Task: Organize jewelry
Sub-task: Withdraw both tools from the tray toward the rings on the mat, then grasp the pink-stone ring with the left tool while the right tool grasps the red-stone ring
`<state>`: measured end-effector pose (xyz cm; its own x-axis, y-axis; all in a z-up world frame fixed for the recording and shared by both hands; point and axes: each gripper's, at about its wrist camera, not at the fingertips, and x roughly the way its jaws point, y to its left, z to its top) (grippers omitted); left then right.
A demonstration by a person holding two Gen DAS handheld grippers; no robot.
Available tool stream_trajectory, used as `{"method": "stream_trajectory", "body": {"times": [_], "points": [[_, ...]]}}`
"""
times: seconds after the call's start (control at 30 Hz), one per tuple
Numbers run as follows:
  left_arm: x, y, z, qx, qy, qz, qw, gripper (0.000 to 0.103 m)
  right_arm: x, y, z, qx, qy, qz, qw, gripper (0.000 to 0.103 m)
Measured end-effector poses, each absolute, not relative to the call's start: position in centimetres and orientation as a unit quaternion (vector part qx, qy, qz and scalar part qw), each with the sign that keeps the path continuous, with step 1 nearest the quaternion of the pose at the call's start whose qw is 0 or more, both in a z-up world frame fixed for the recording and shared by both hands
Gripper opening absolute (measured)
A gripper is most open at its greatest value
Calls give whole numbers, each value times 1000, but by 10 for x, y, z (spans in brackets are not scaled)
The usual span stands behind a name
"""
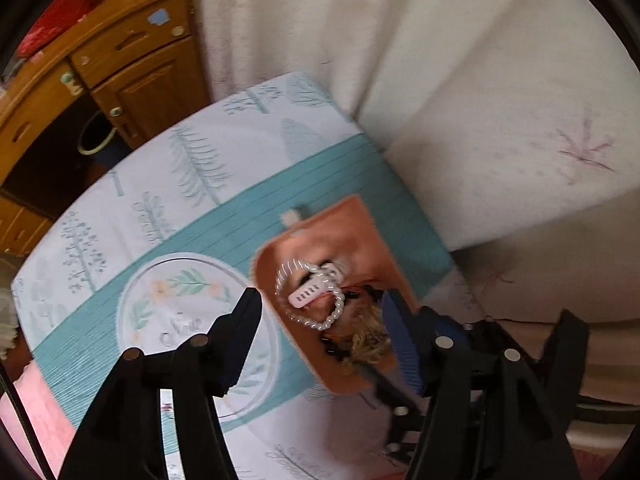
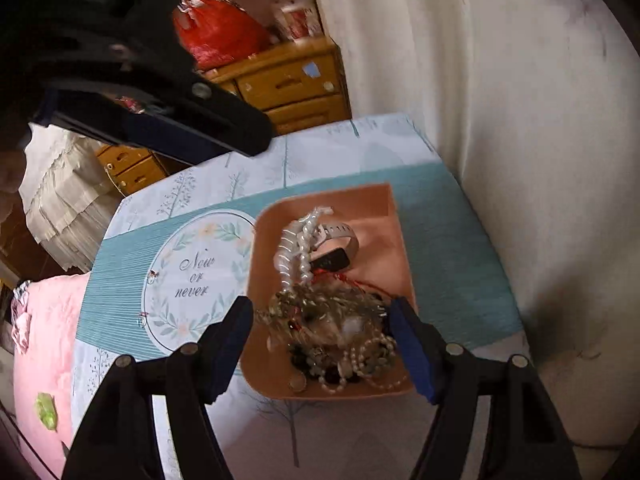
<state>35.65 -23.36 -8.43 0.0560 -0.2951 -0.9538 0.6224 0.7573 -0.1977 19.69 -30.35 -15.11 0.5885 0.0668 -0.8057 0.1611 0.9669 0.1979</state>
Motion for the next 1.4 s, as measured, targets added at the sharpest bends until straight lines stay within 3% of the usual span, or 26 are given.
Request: {"method": "stream_trajectory", "body": {"times": [0.1, 0.17, 0.73, 1.2, 1.4], "points": [[364, -215, -88, 139, 599, -279, 738, 84, 197, -302, -155, 127, 458, -36, 879, 77], [366, -196, -89, 140, 586, -248, 758, 86, 198, -300, -157, 129, 459, -35, 878, 78], [324, 38, -123, 26, 550, -98, 829, 88, 233, -221, -155, 212, 474, 66, 852, 78], [265, 42, -182, 94, 468, -189, 858, 88, 285, -147, -171, 127, 508, 133, 841, 77], [259, 28, -204, 101, 453, -198, 864, 84, 320, -113, -183, -29, 523, 193, 830, 57]]}}
